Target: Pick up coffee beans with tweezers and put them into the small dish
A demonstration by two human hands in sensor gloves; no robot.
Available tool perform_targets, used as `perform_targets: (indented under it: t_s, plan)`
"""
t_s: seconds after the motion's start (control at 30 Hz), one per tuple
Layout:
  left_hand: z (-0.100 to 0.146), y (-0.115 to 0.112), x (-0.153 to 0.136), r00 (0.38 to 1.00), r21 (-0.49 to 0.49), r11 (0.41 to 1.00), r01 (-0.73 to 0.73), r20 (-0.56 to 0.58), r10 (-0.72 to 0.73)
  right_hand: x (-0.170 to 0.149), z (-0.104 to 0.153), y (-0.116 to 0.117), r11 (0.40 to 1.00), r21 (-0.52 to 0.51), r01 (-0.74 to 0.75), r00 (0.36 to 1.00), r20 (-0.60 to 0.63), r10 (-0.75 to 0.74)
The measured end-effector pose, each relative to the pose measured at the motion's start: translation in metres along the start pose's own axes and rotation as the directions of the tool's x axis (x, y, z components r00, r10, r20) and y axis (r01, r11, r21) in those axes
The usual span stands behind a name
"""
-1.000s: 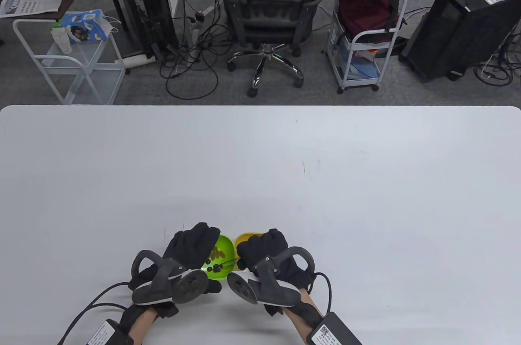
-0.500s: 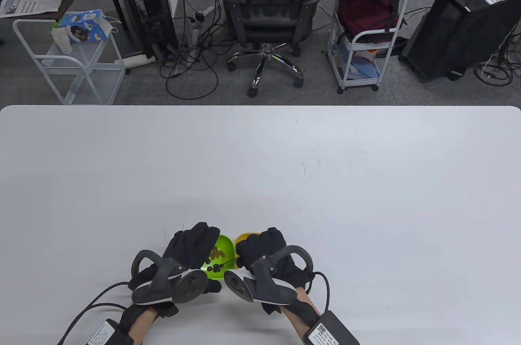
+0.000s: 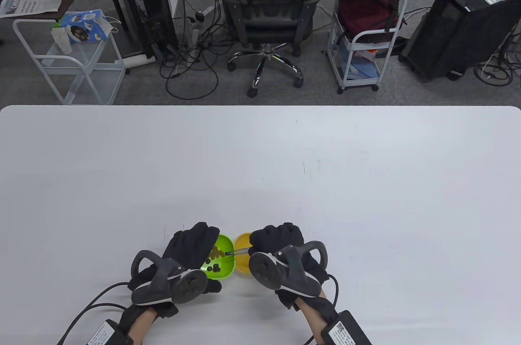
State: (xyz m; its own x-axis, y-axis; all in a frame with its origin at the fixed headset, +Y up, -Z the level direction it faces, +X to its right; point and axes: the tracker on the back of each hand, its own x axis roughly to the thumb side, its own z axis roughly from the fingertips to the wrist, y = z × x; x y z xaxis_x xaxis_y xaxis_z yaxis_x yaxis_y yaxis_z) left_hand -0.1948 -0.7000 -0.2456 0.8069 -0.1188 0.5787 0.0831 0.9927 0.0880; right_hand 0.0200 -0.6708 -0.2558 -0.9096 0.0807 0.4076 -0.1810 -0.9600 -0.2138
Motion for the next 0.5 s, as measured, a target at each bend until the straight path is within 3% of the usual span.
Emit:
perform_targets:
  t_s: [0.5]
  plan:
    - [0.0,0.0,-0.001,1.0,-0.002,1.0,0.001,-0.004,-0.001,-0.038,-0.001,0.006,0.997,0.041,0.064,0.99,-0.129,-0.058]
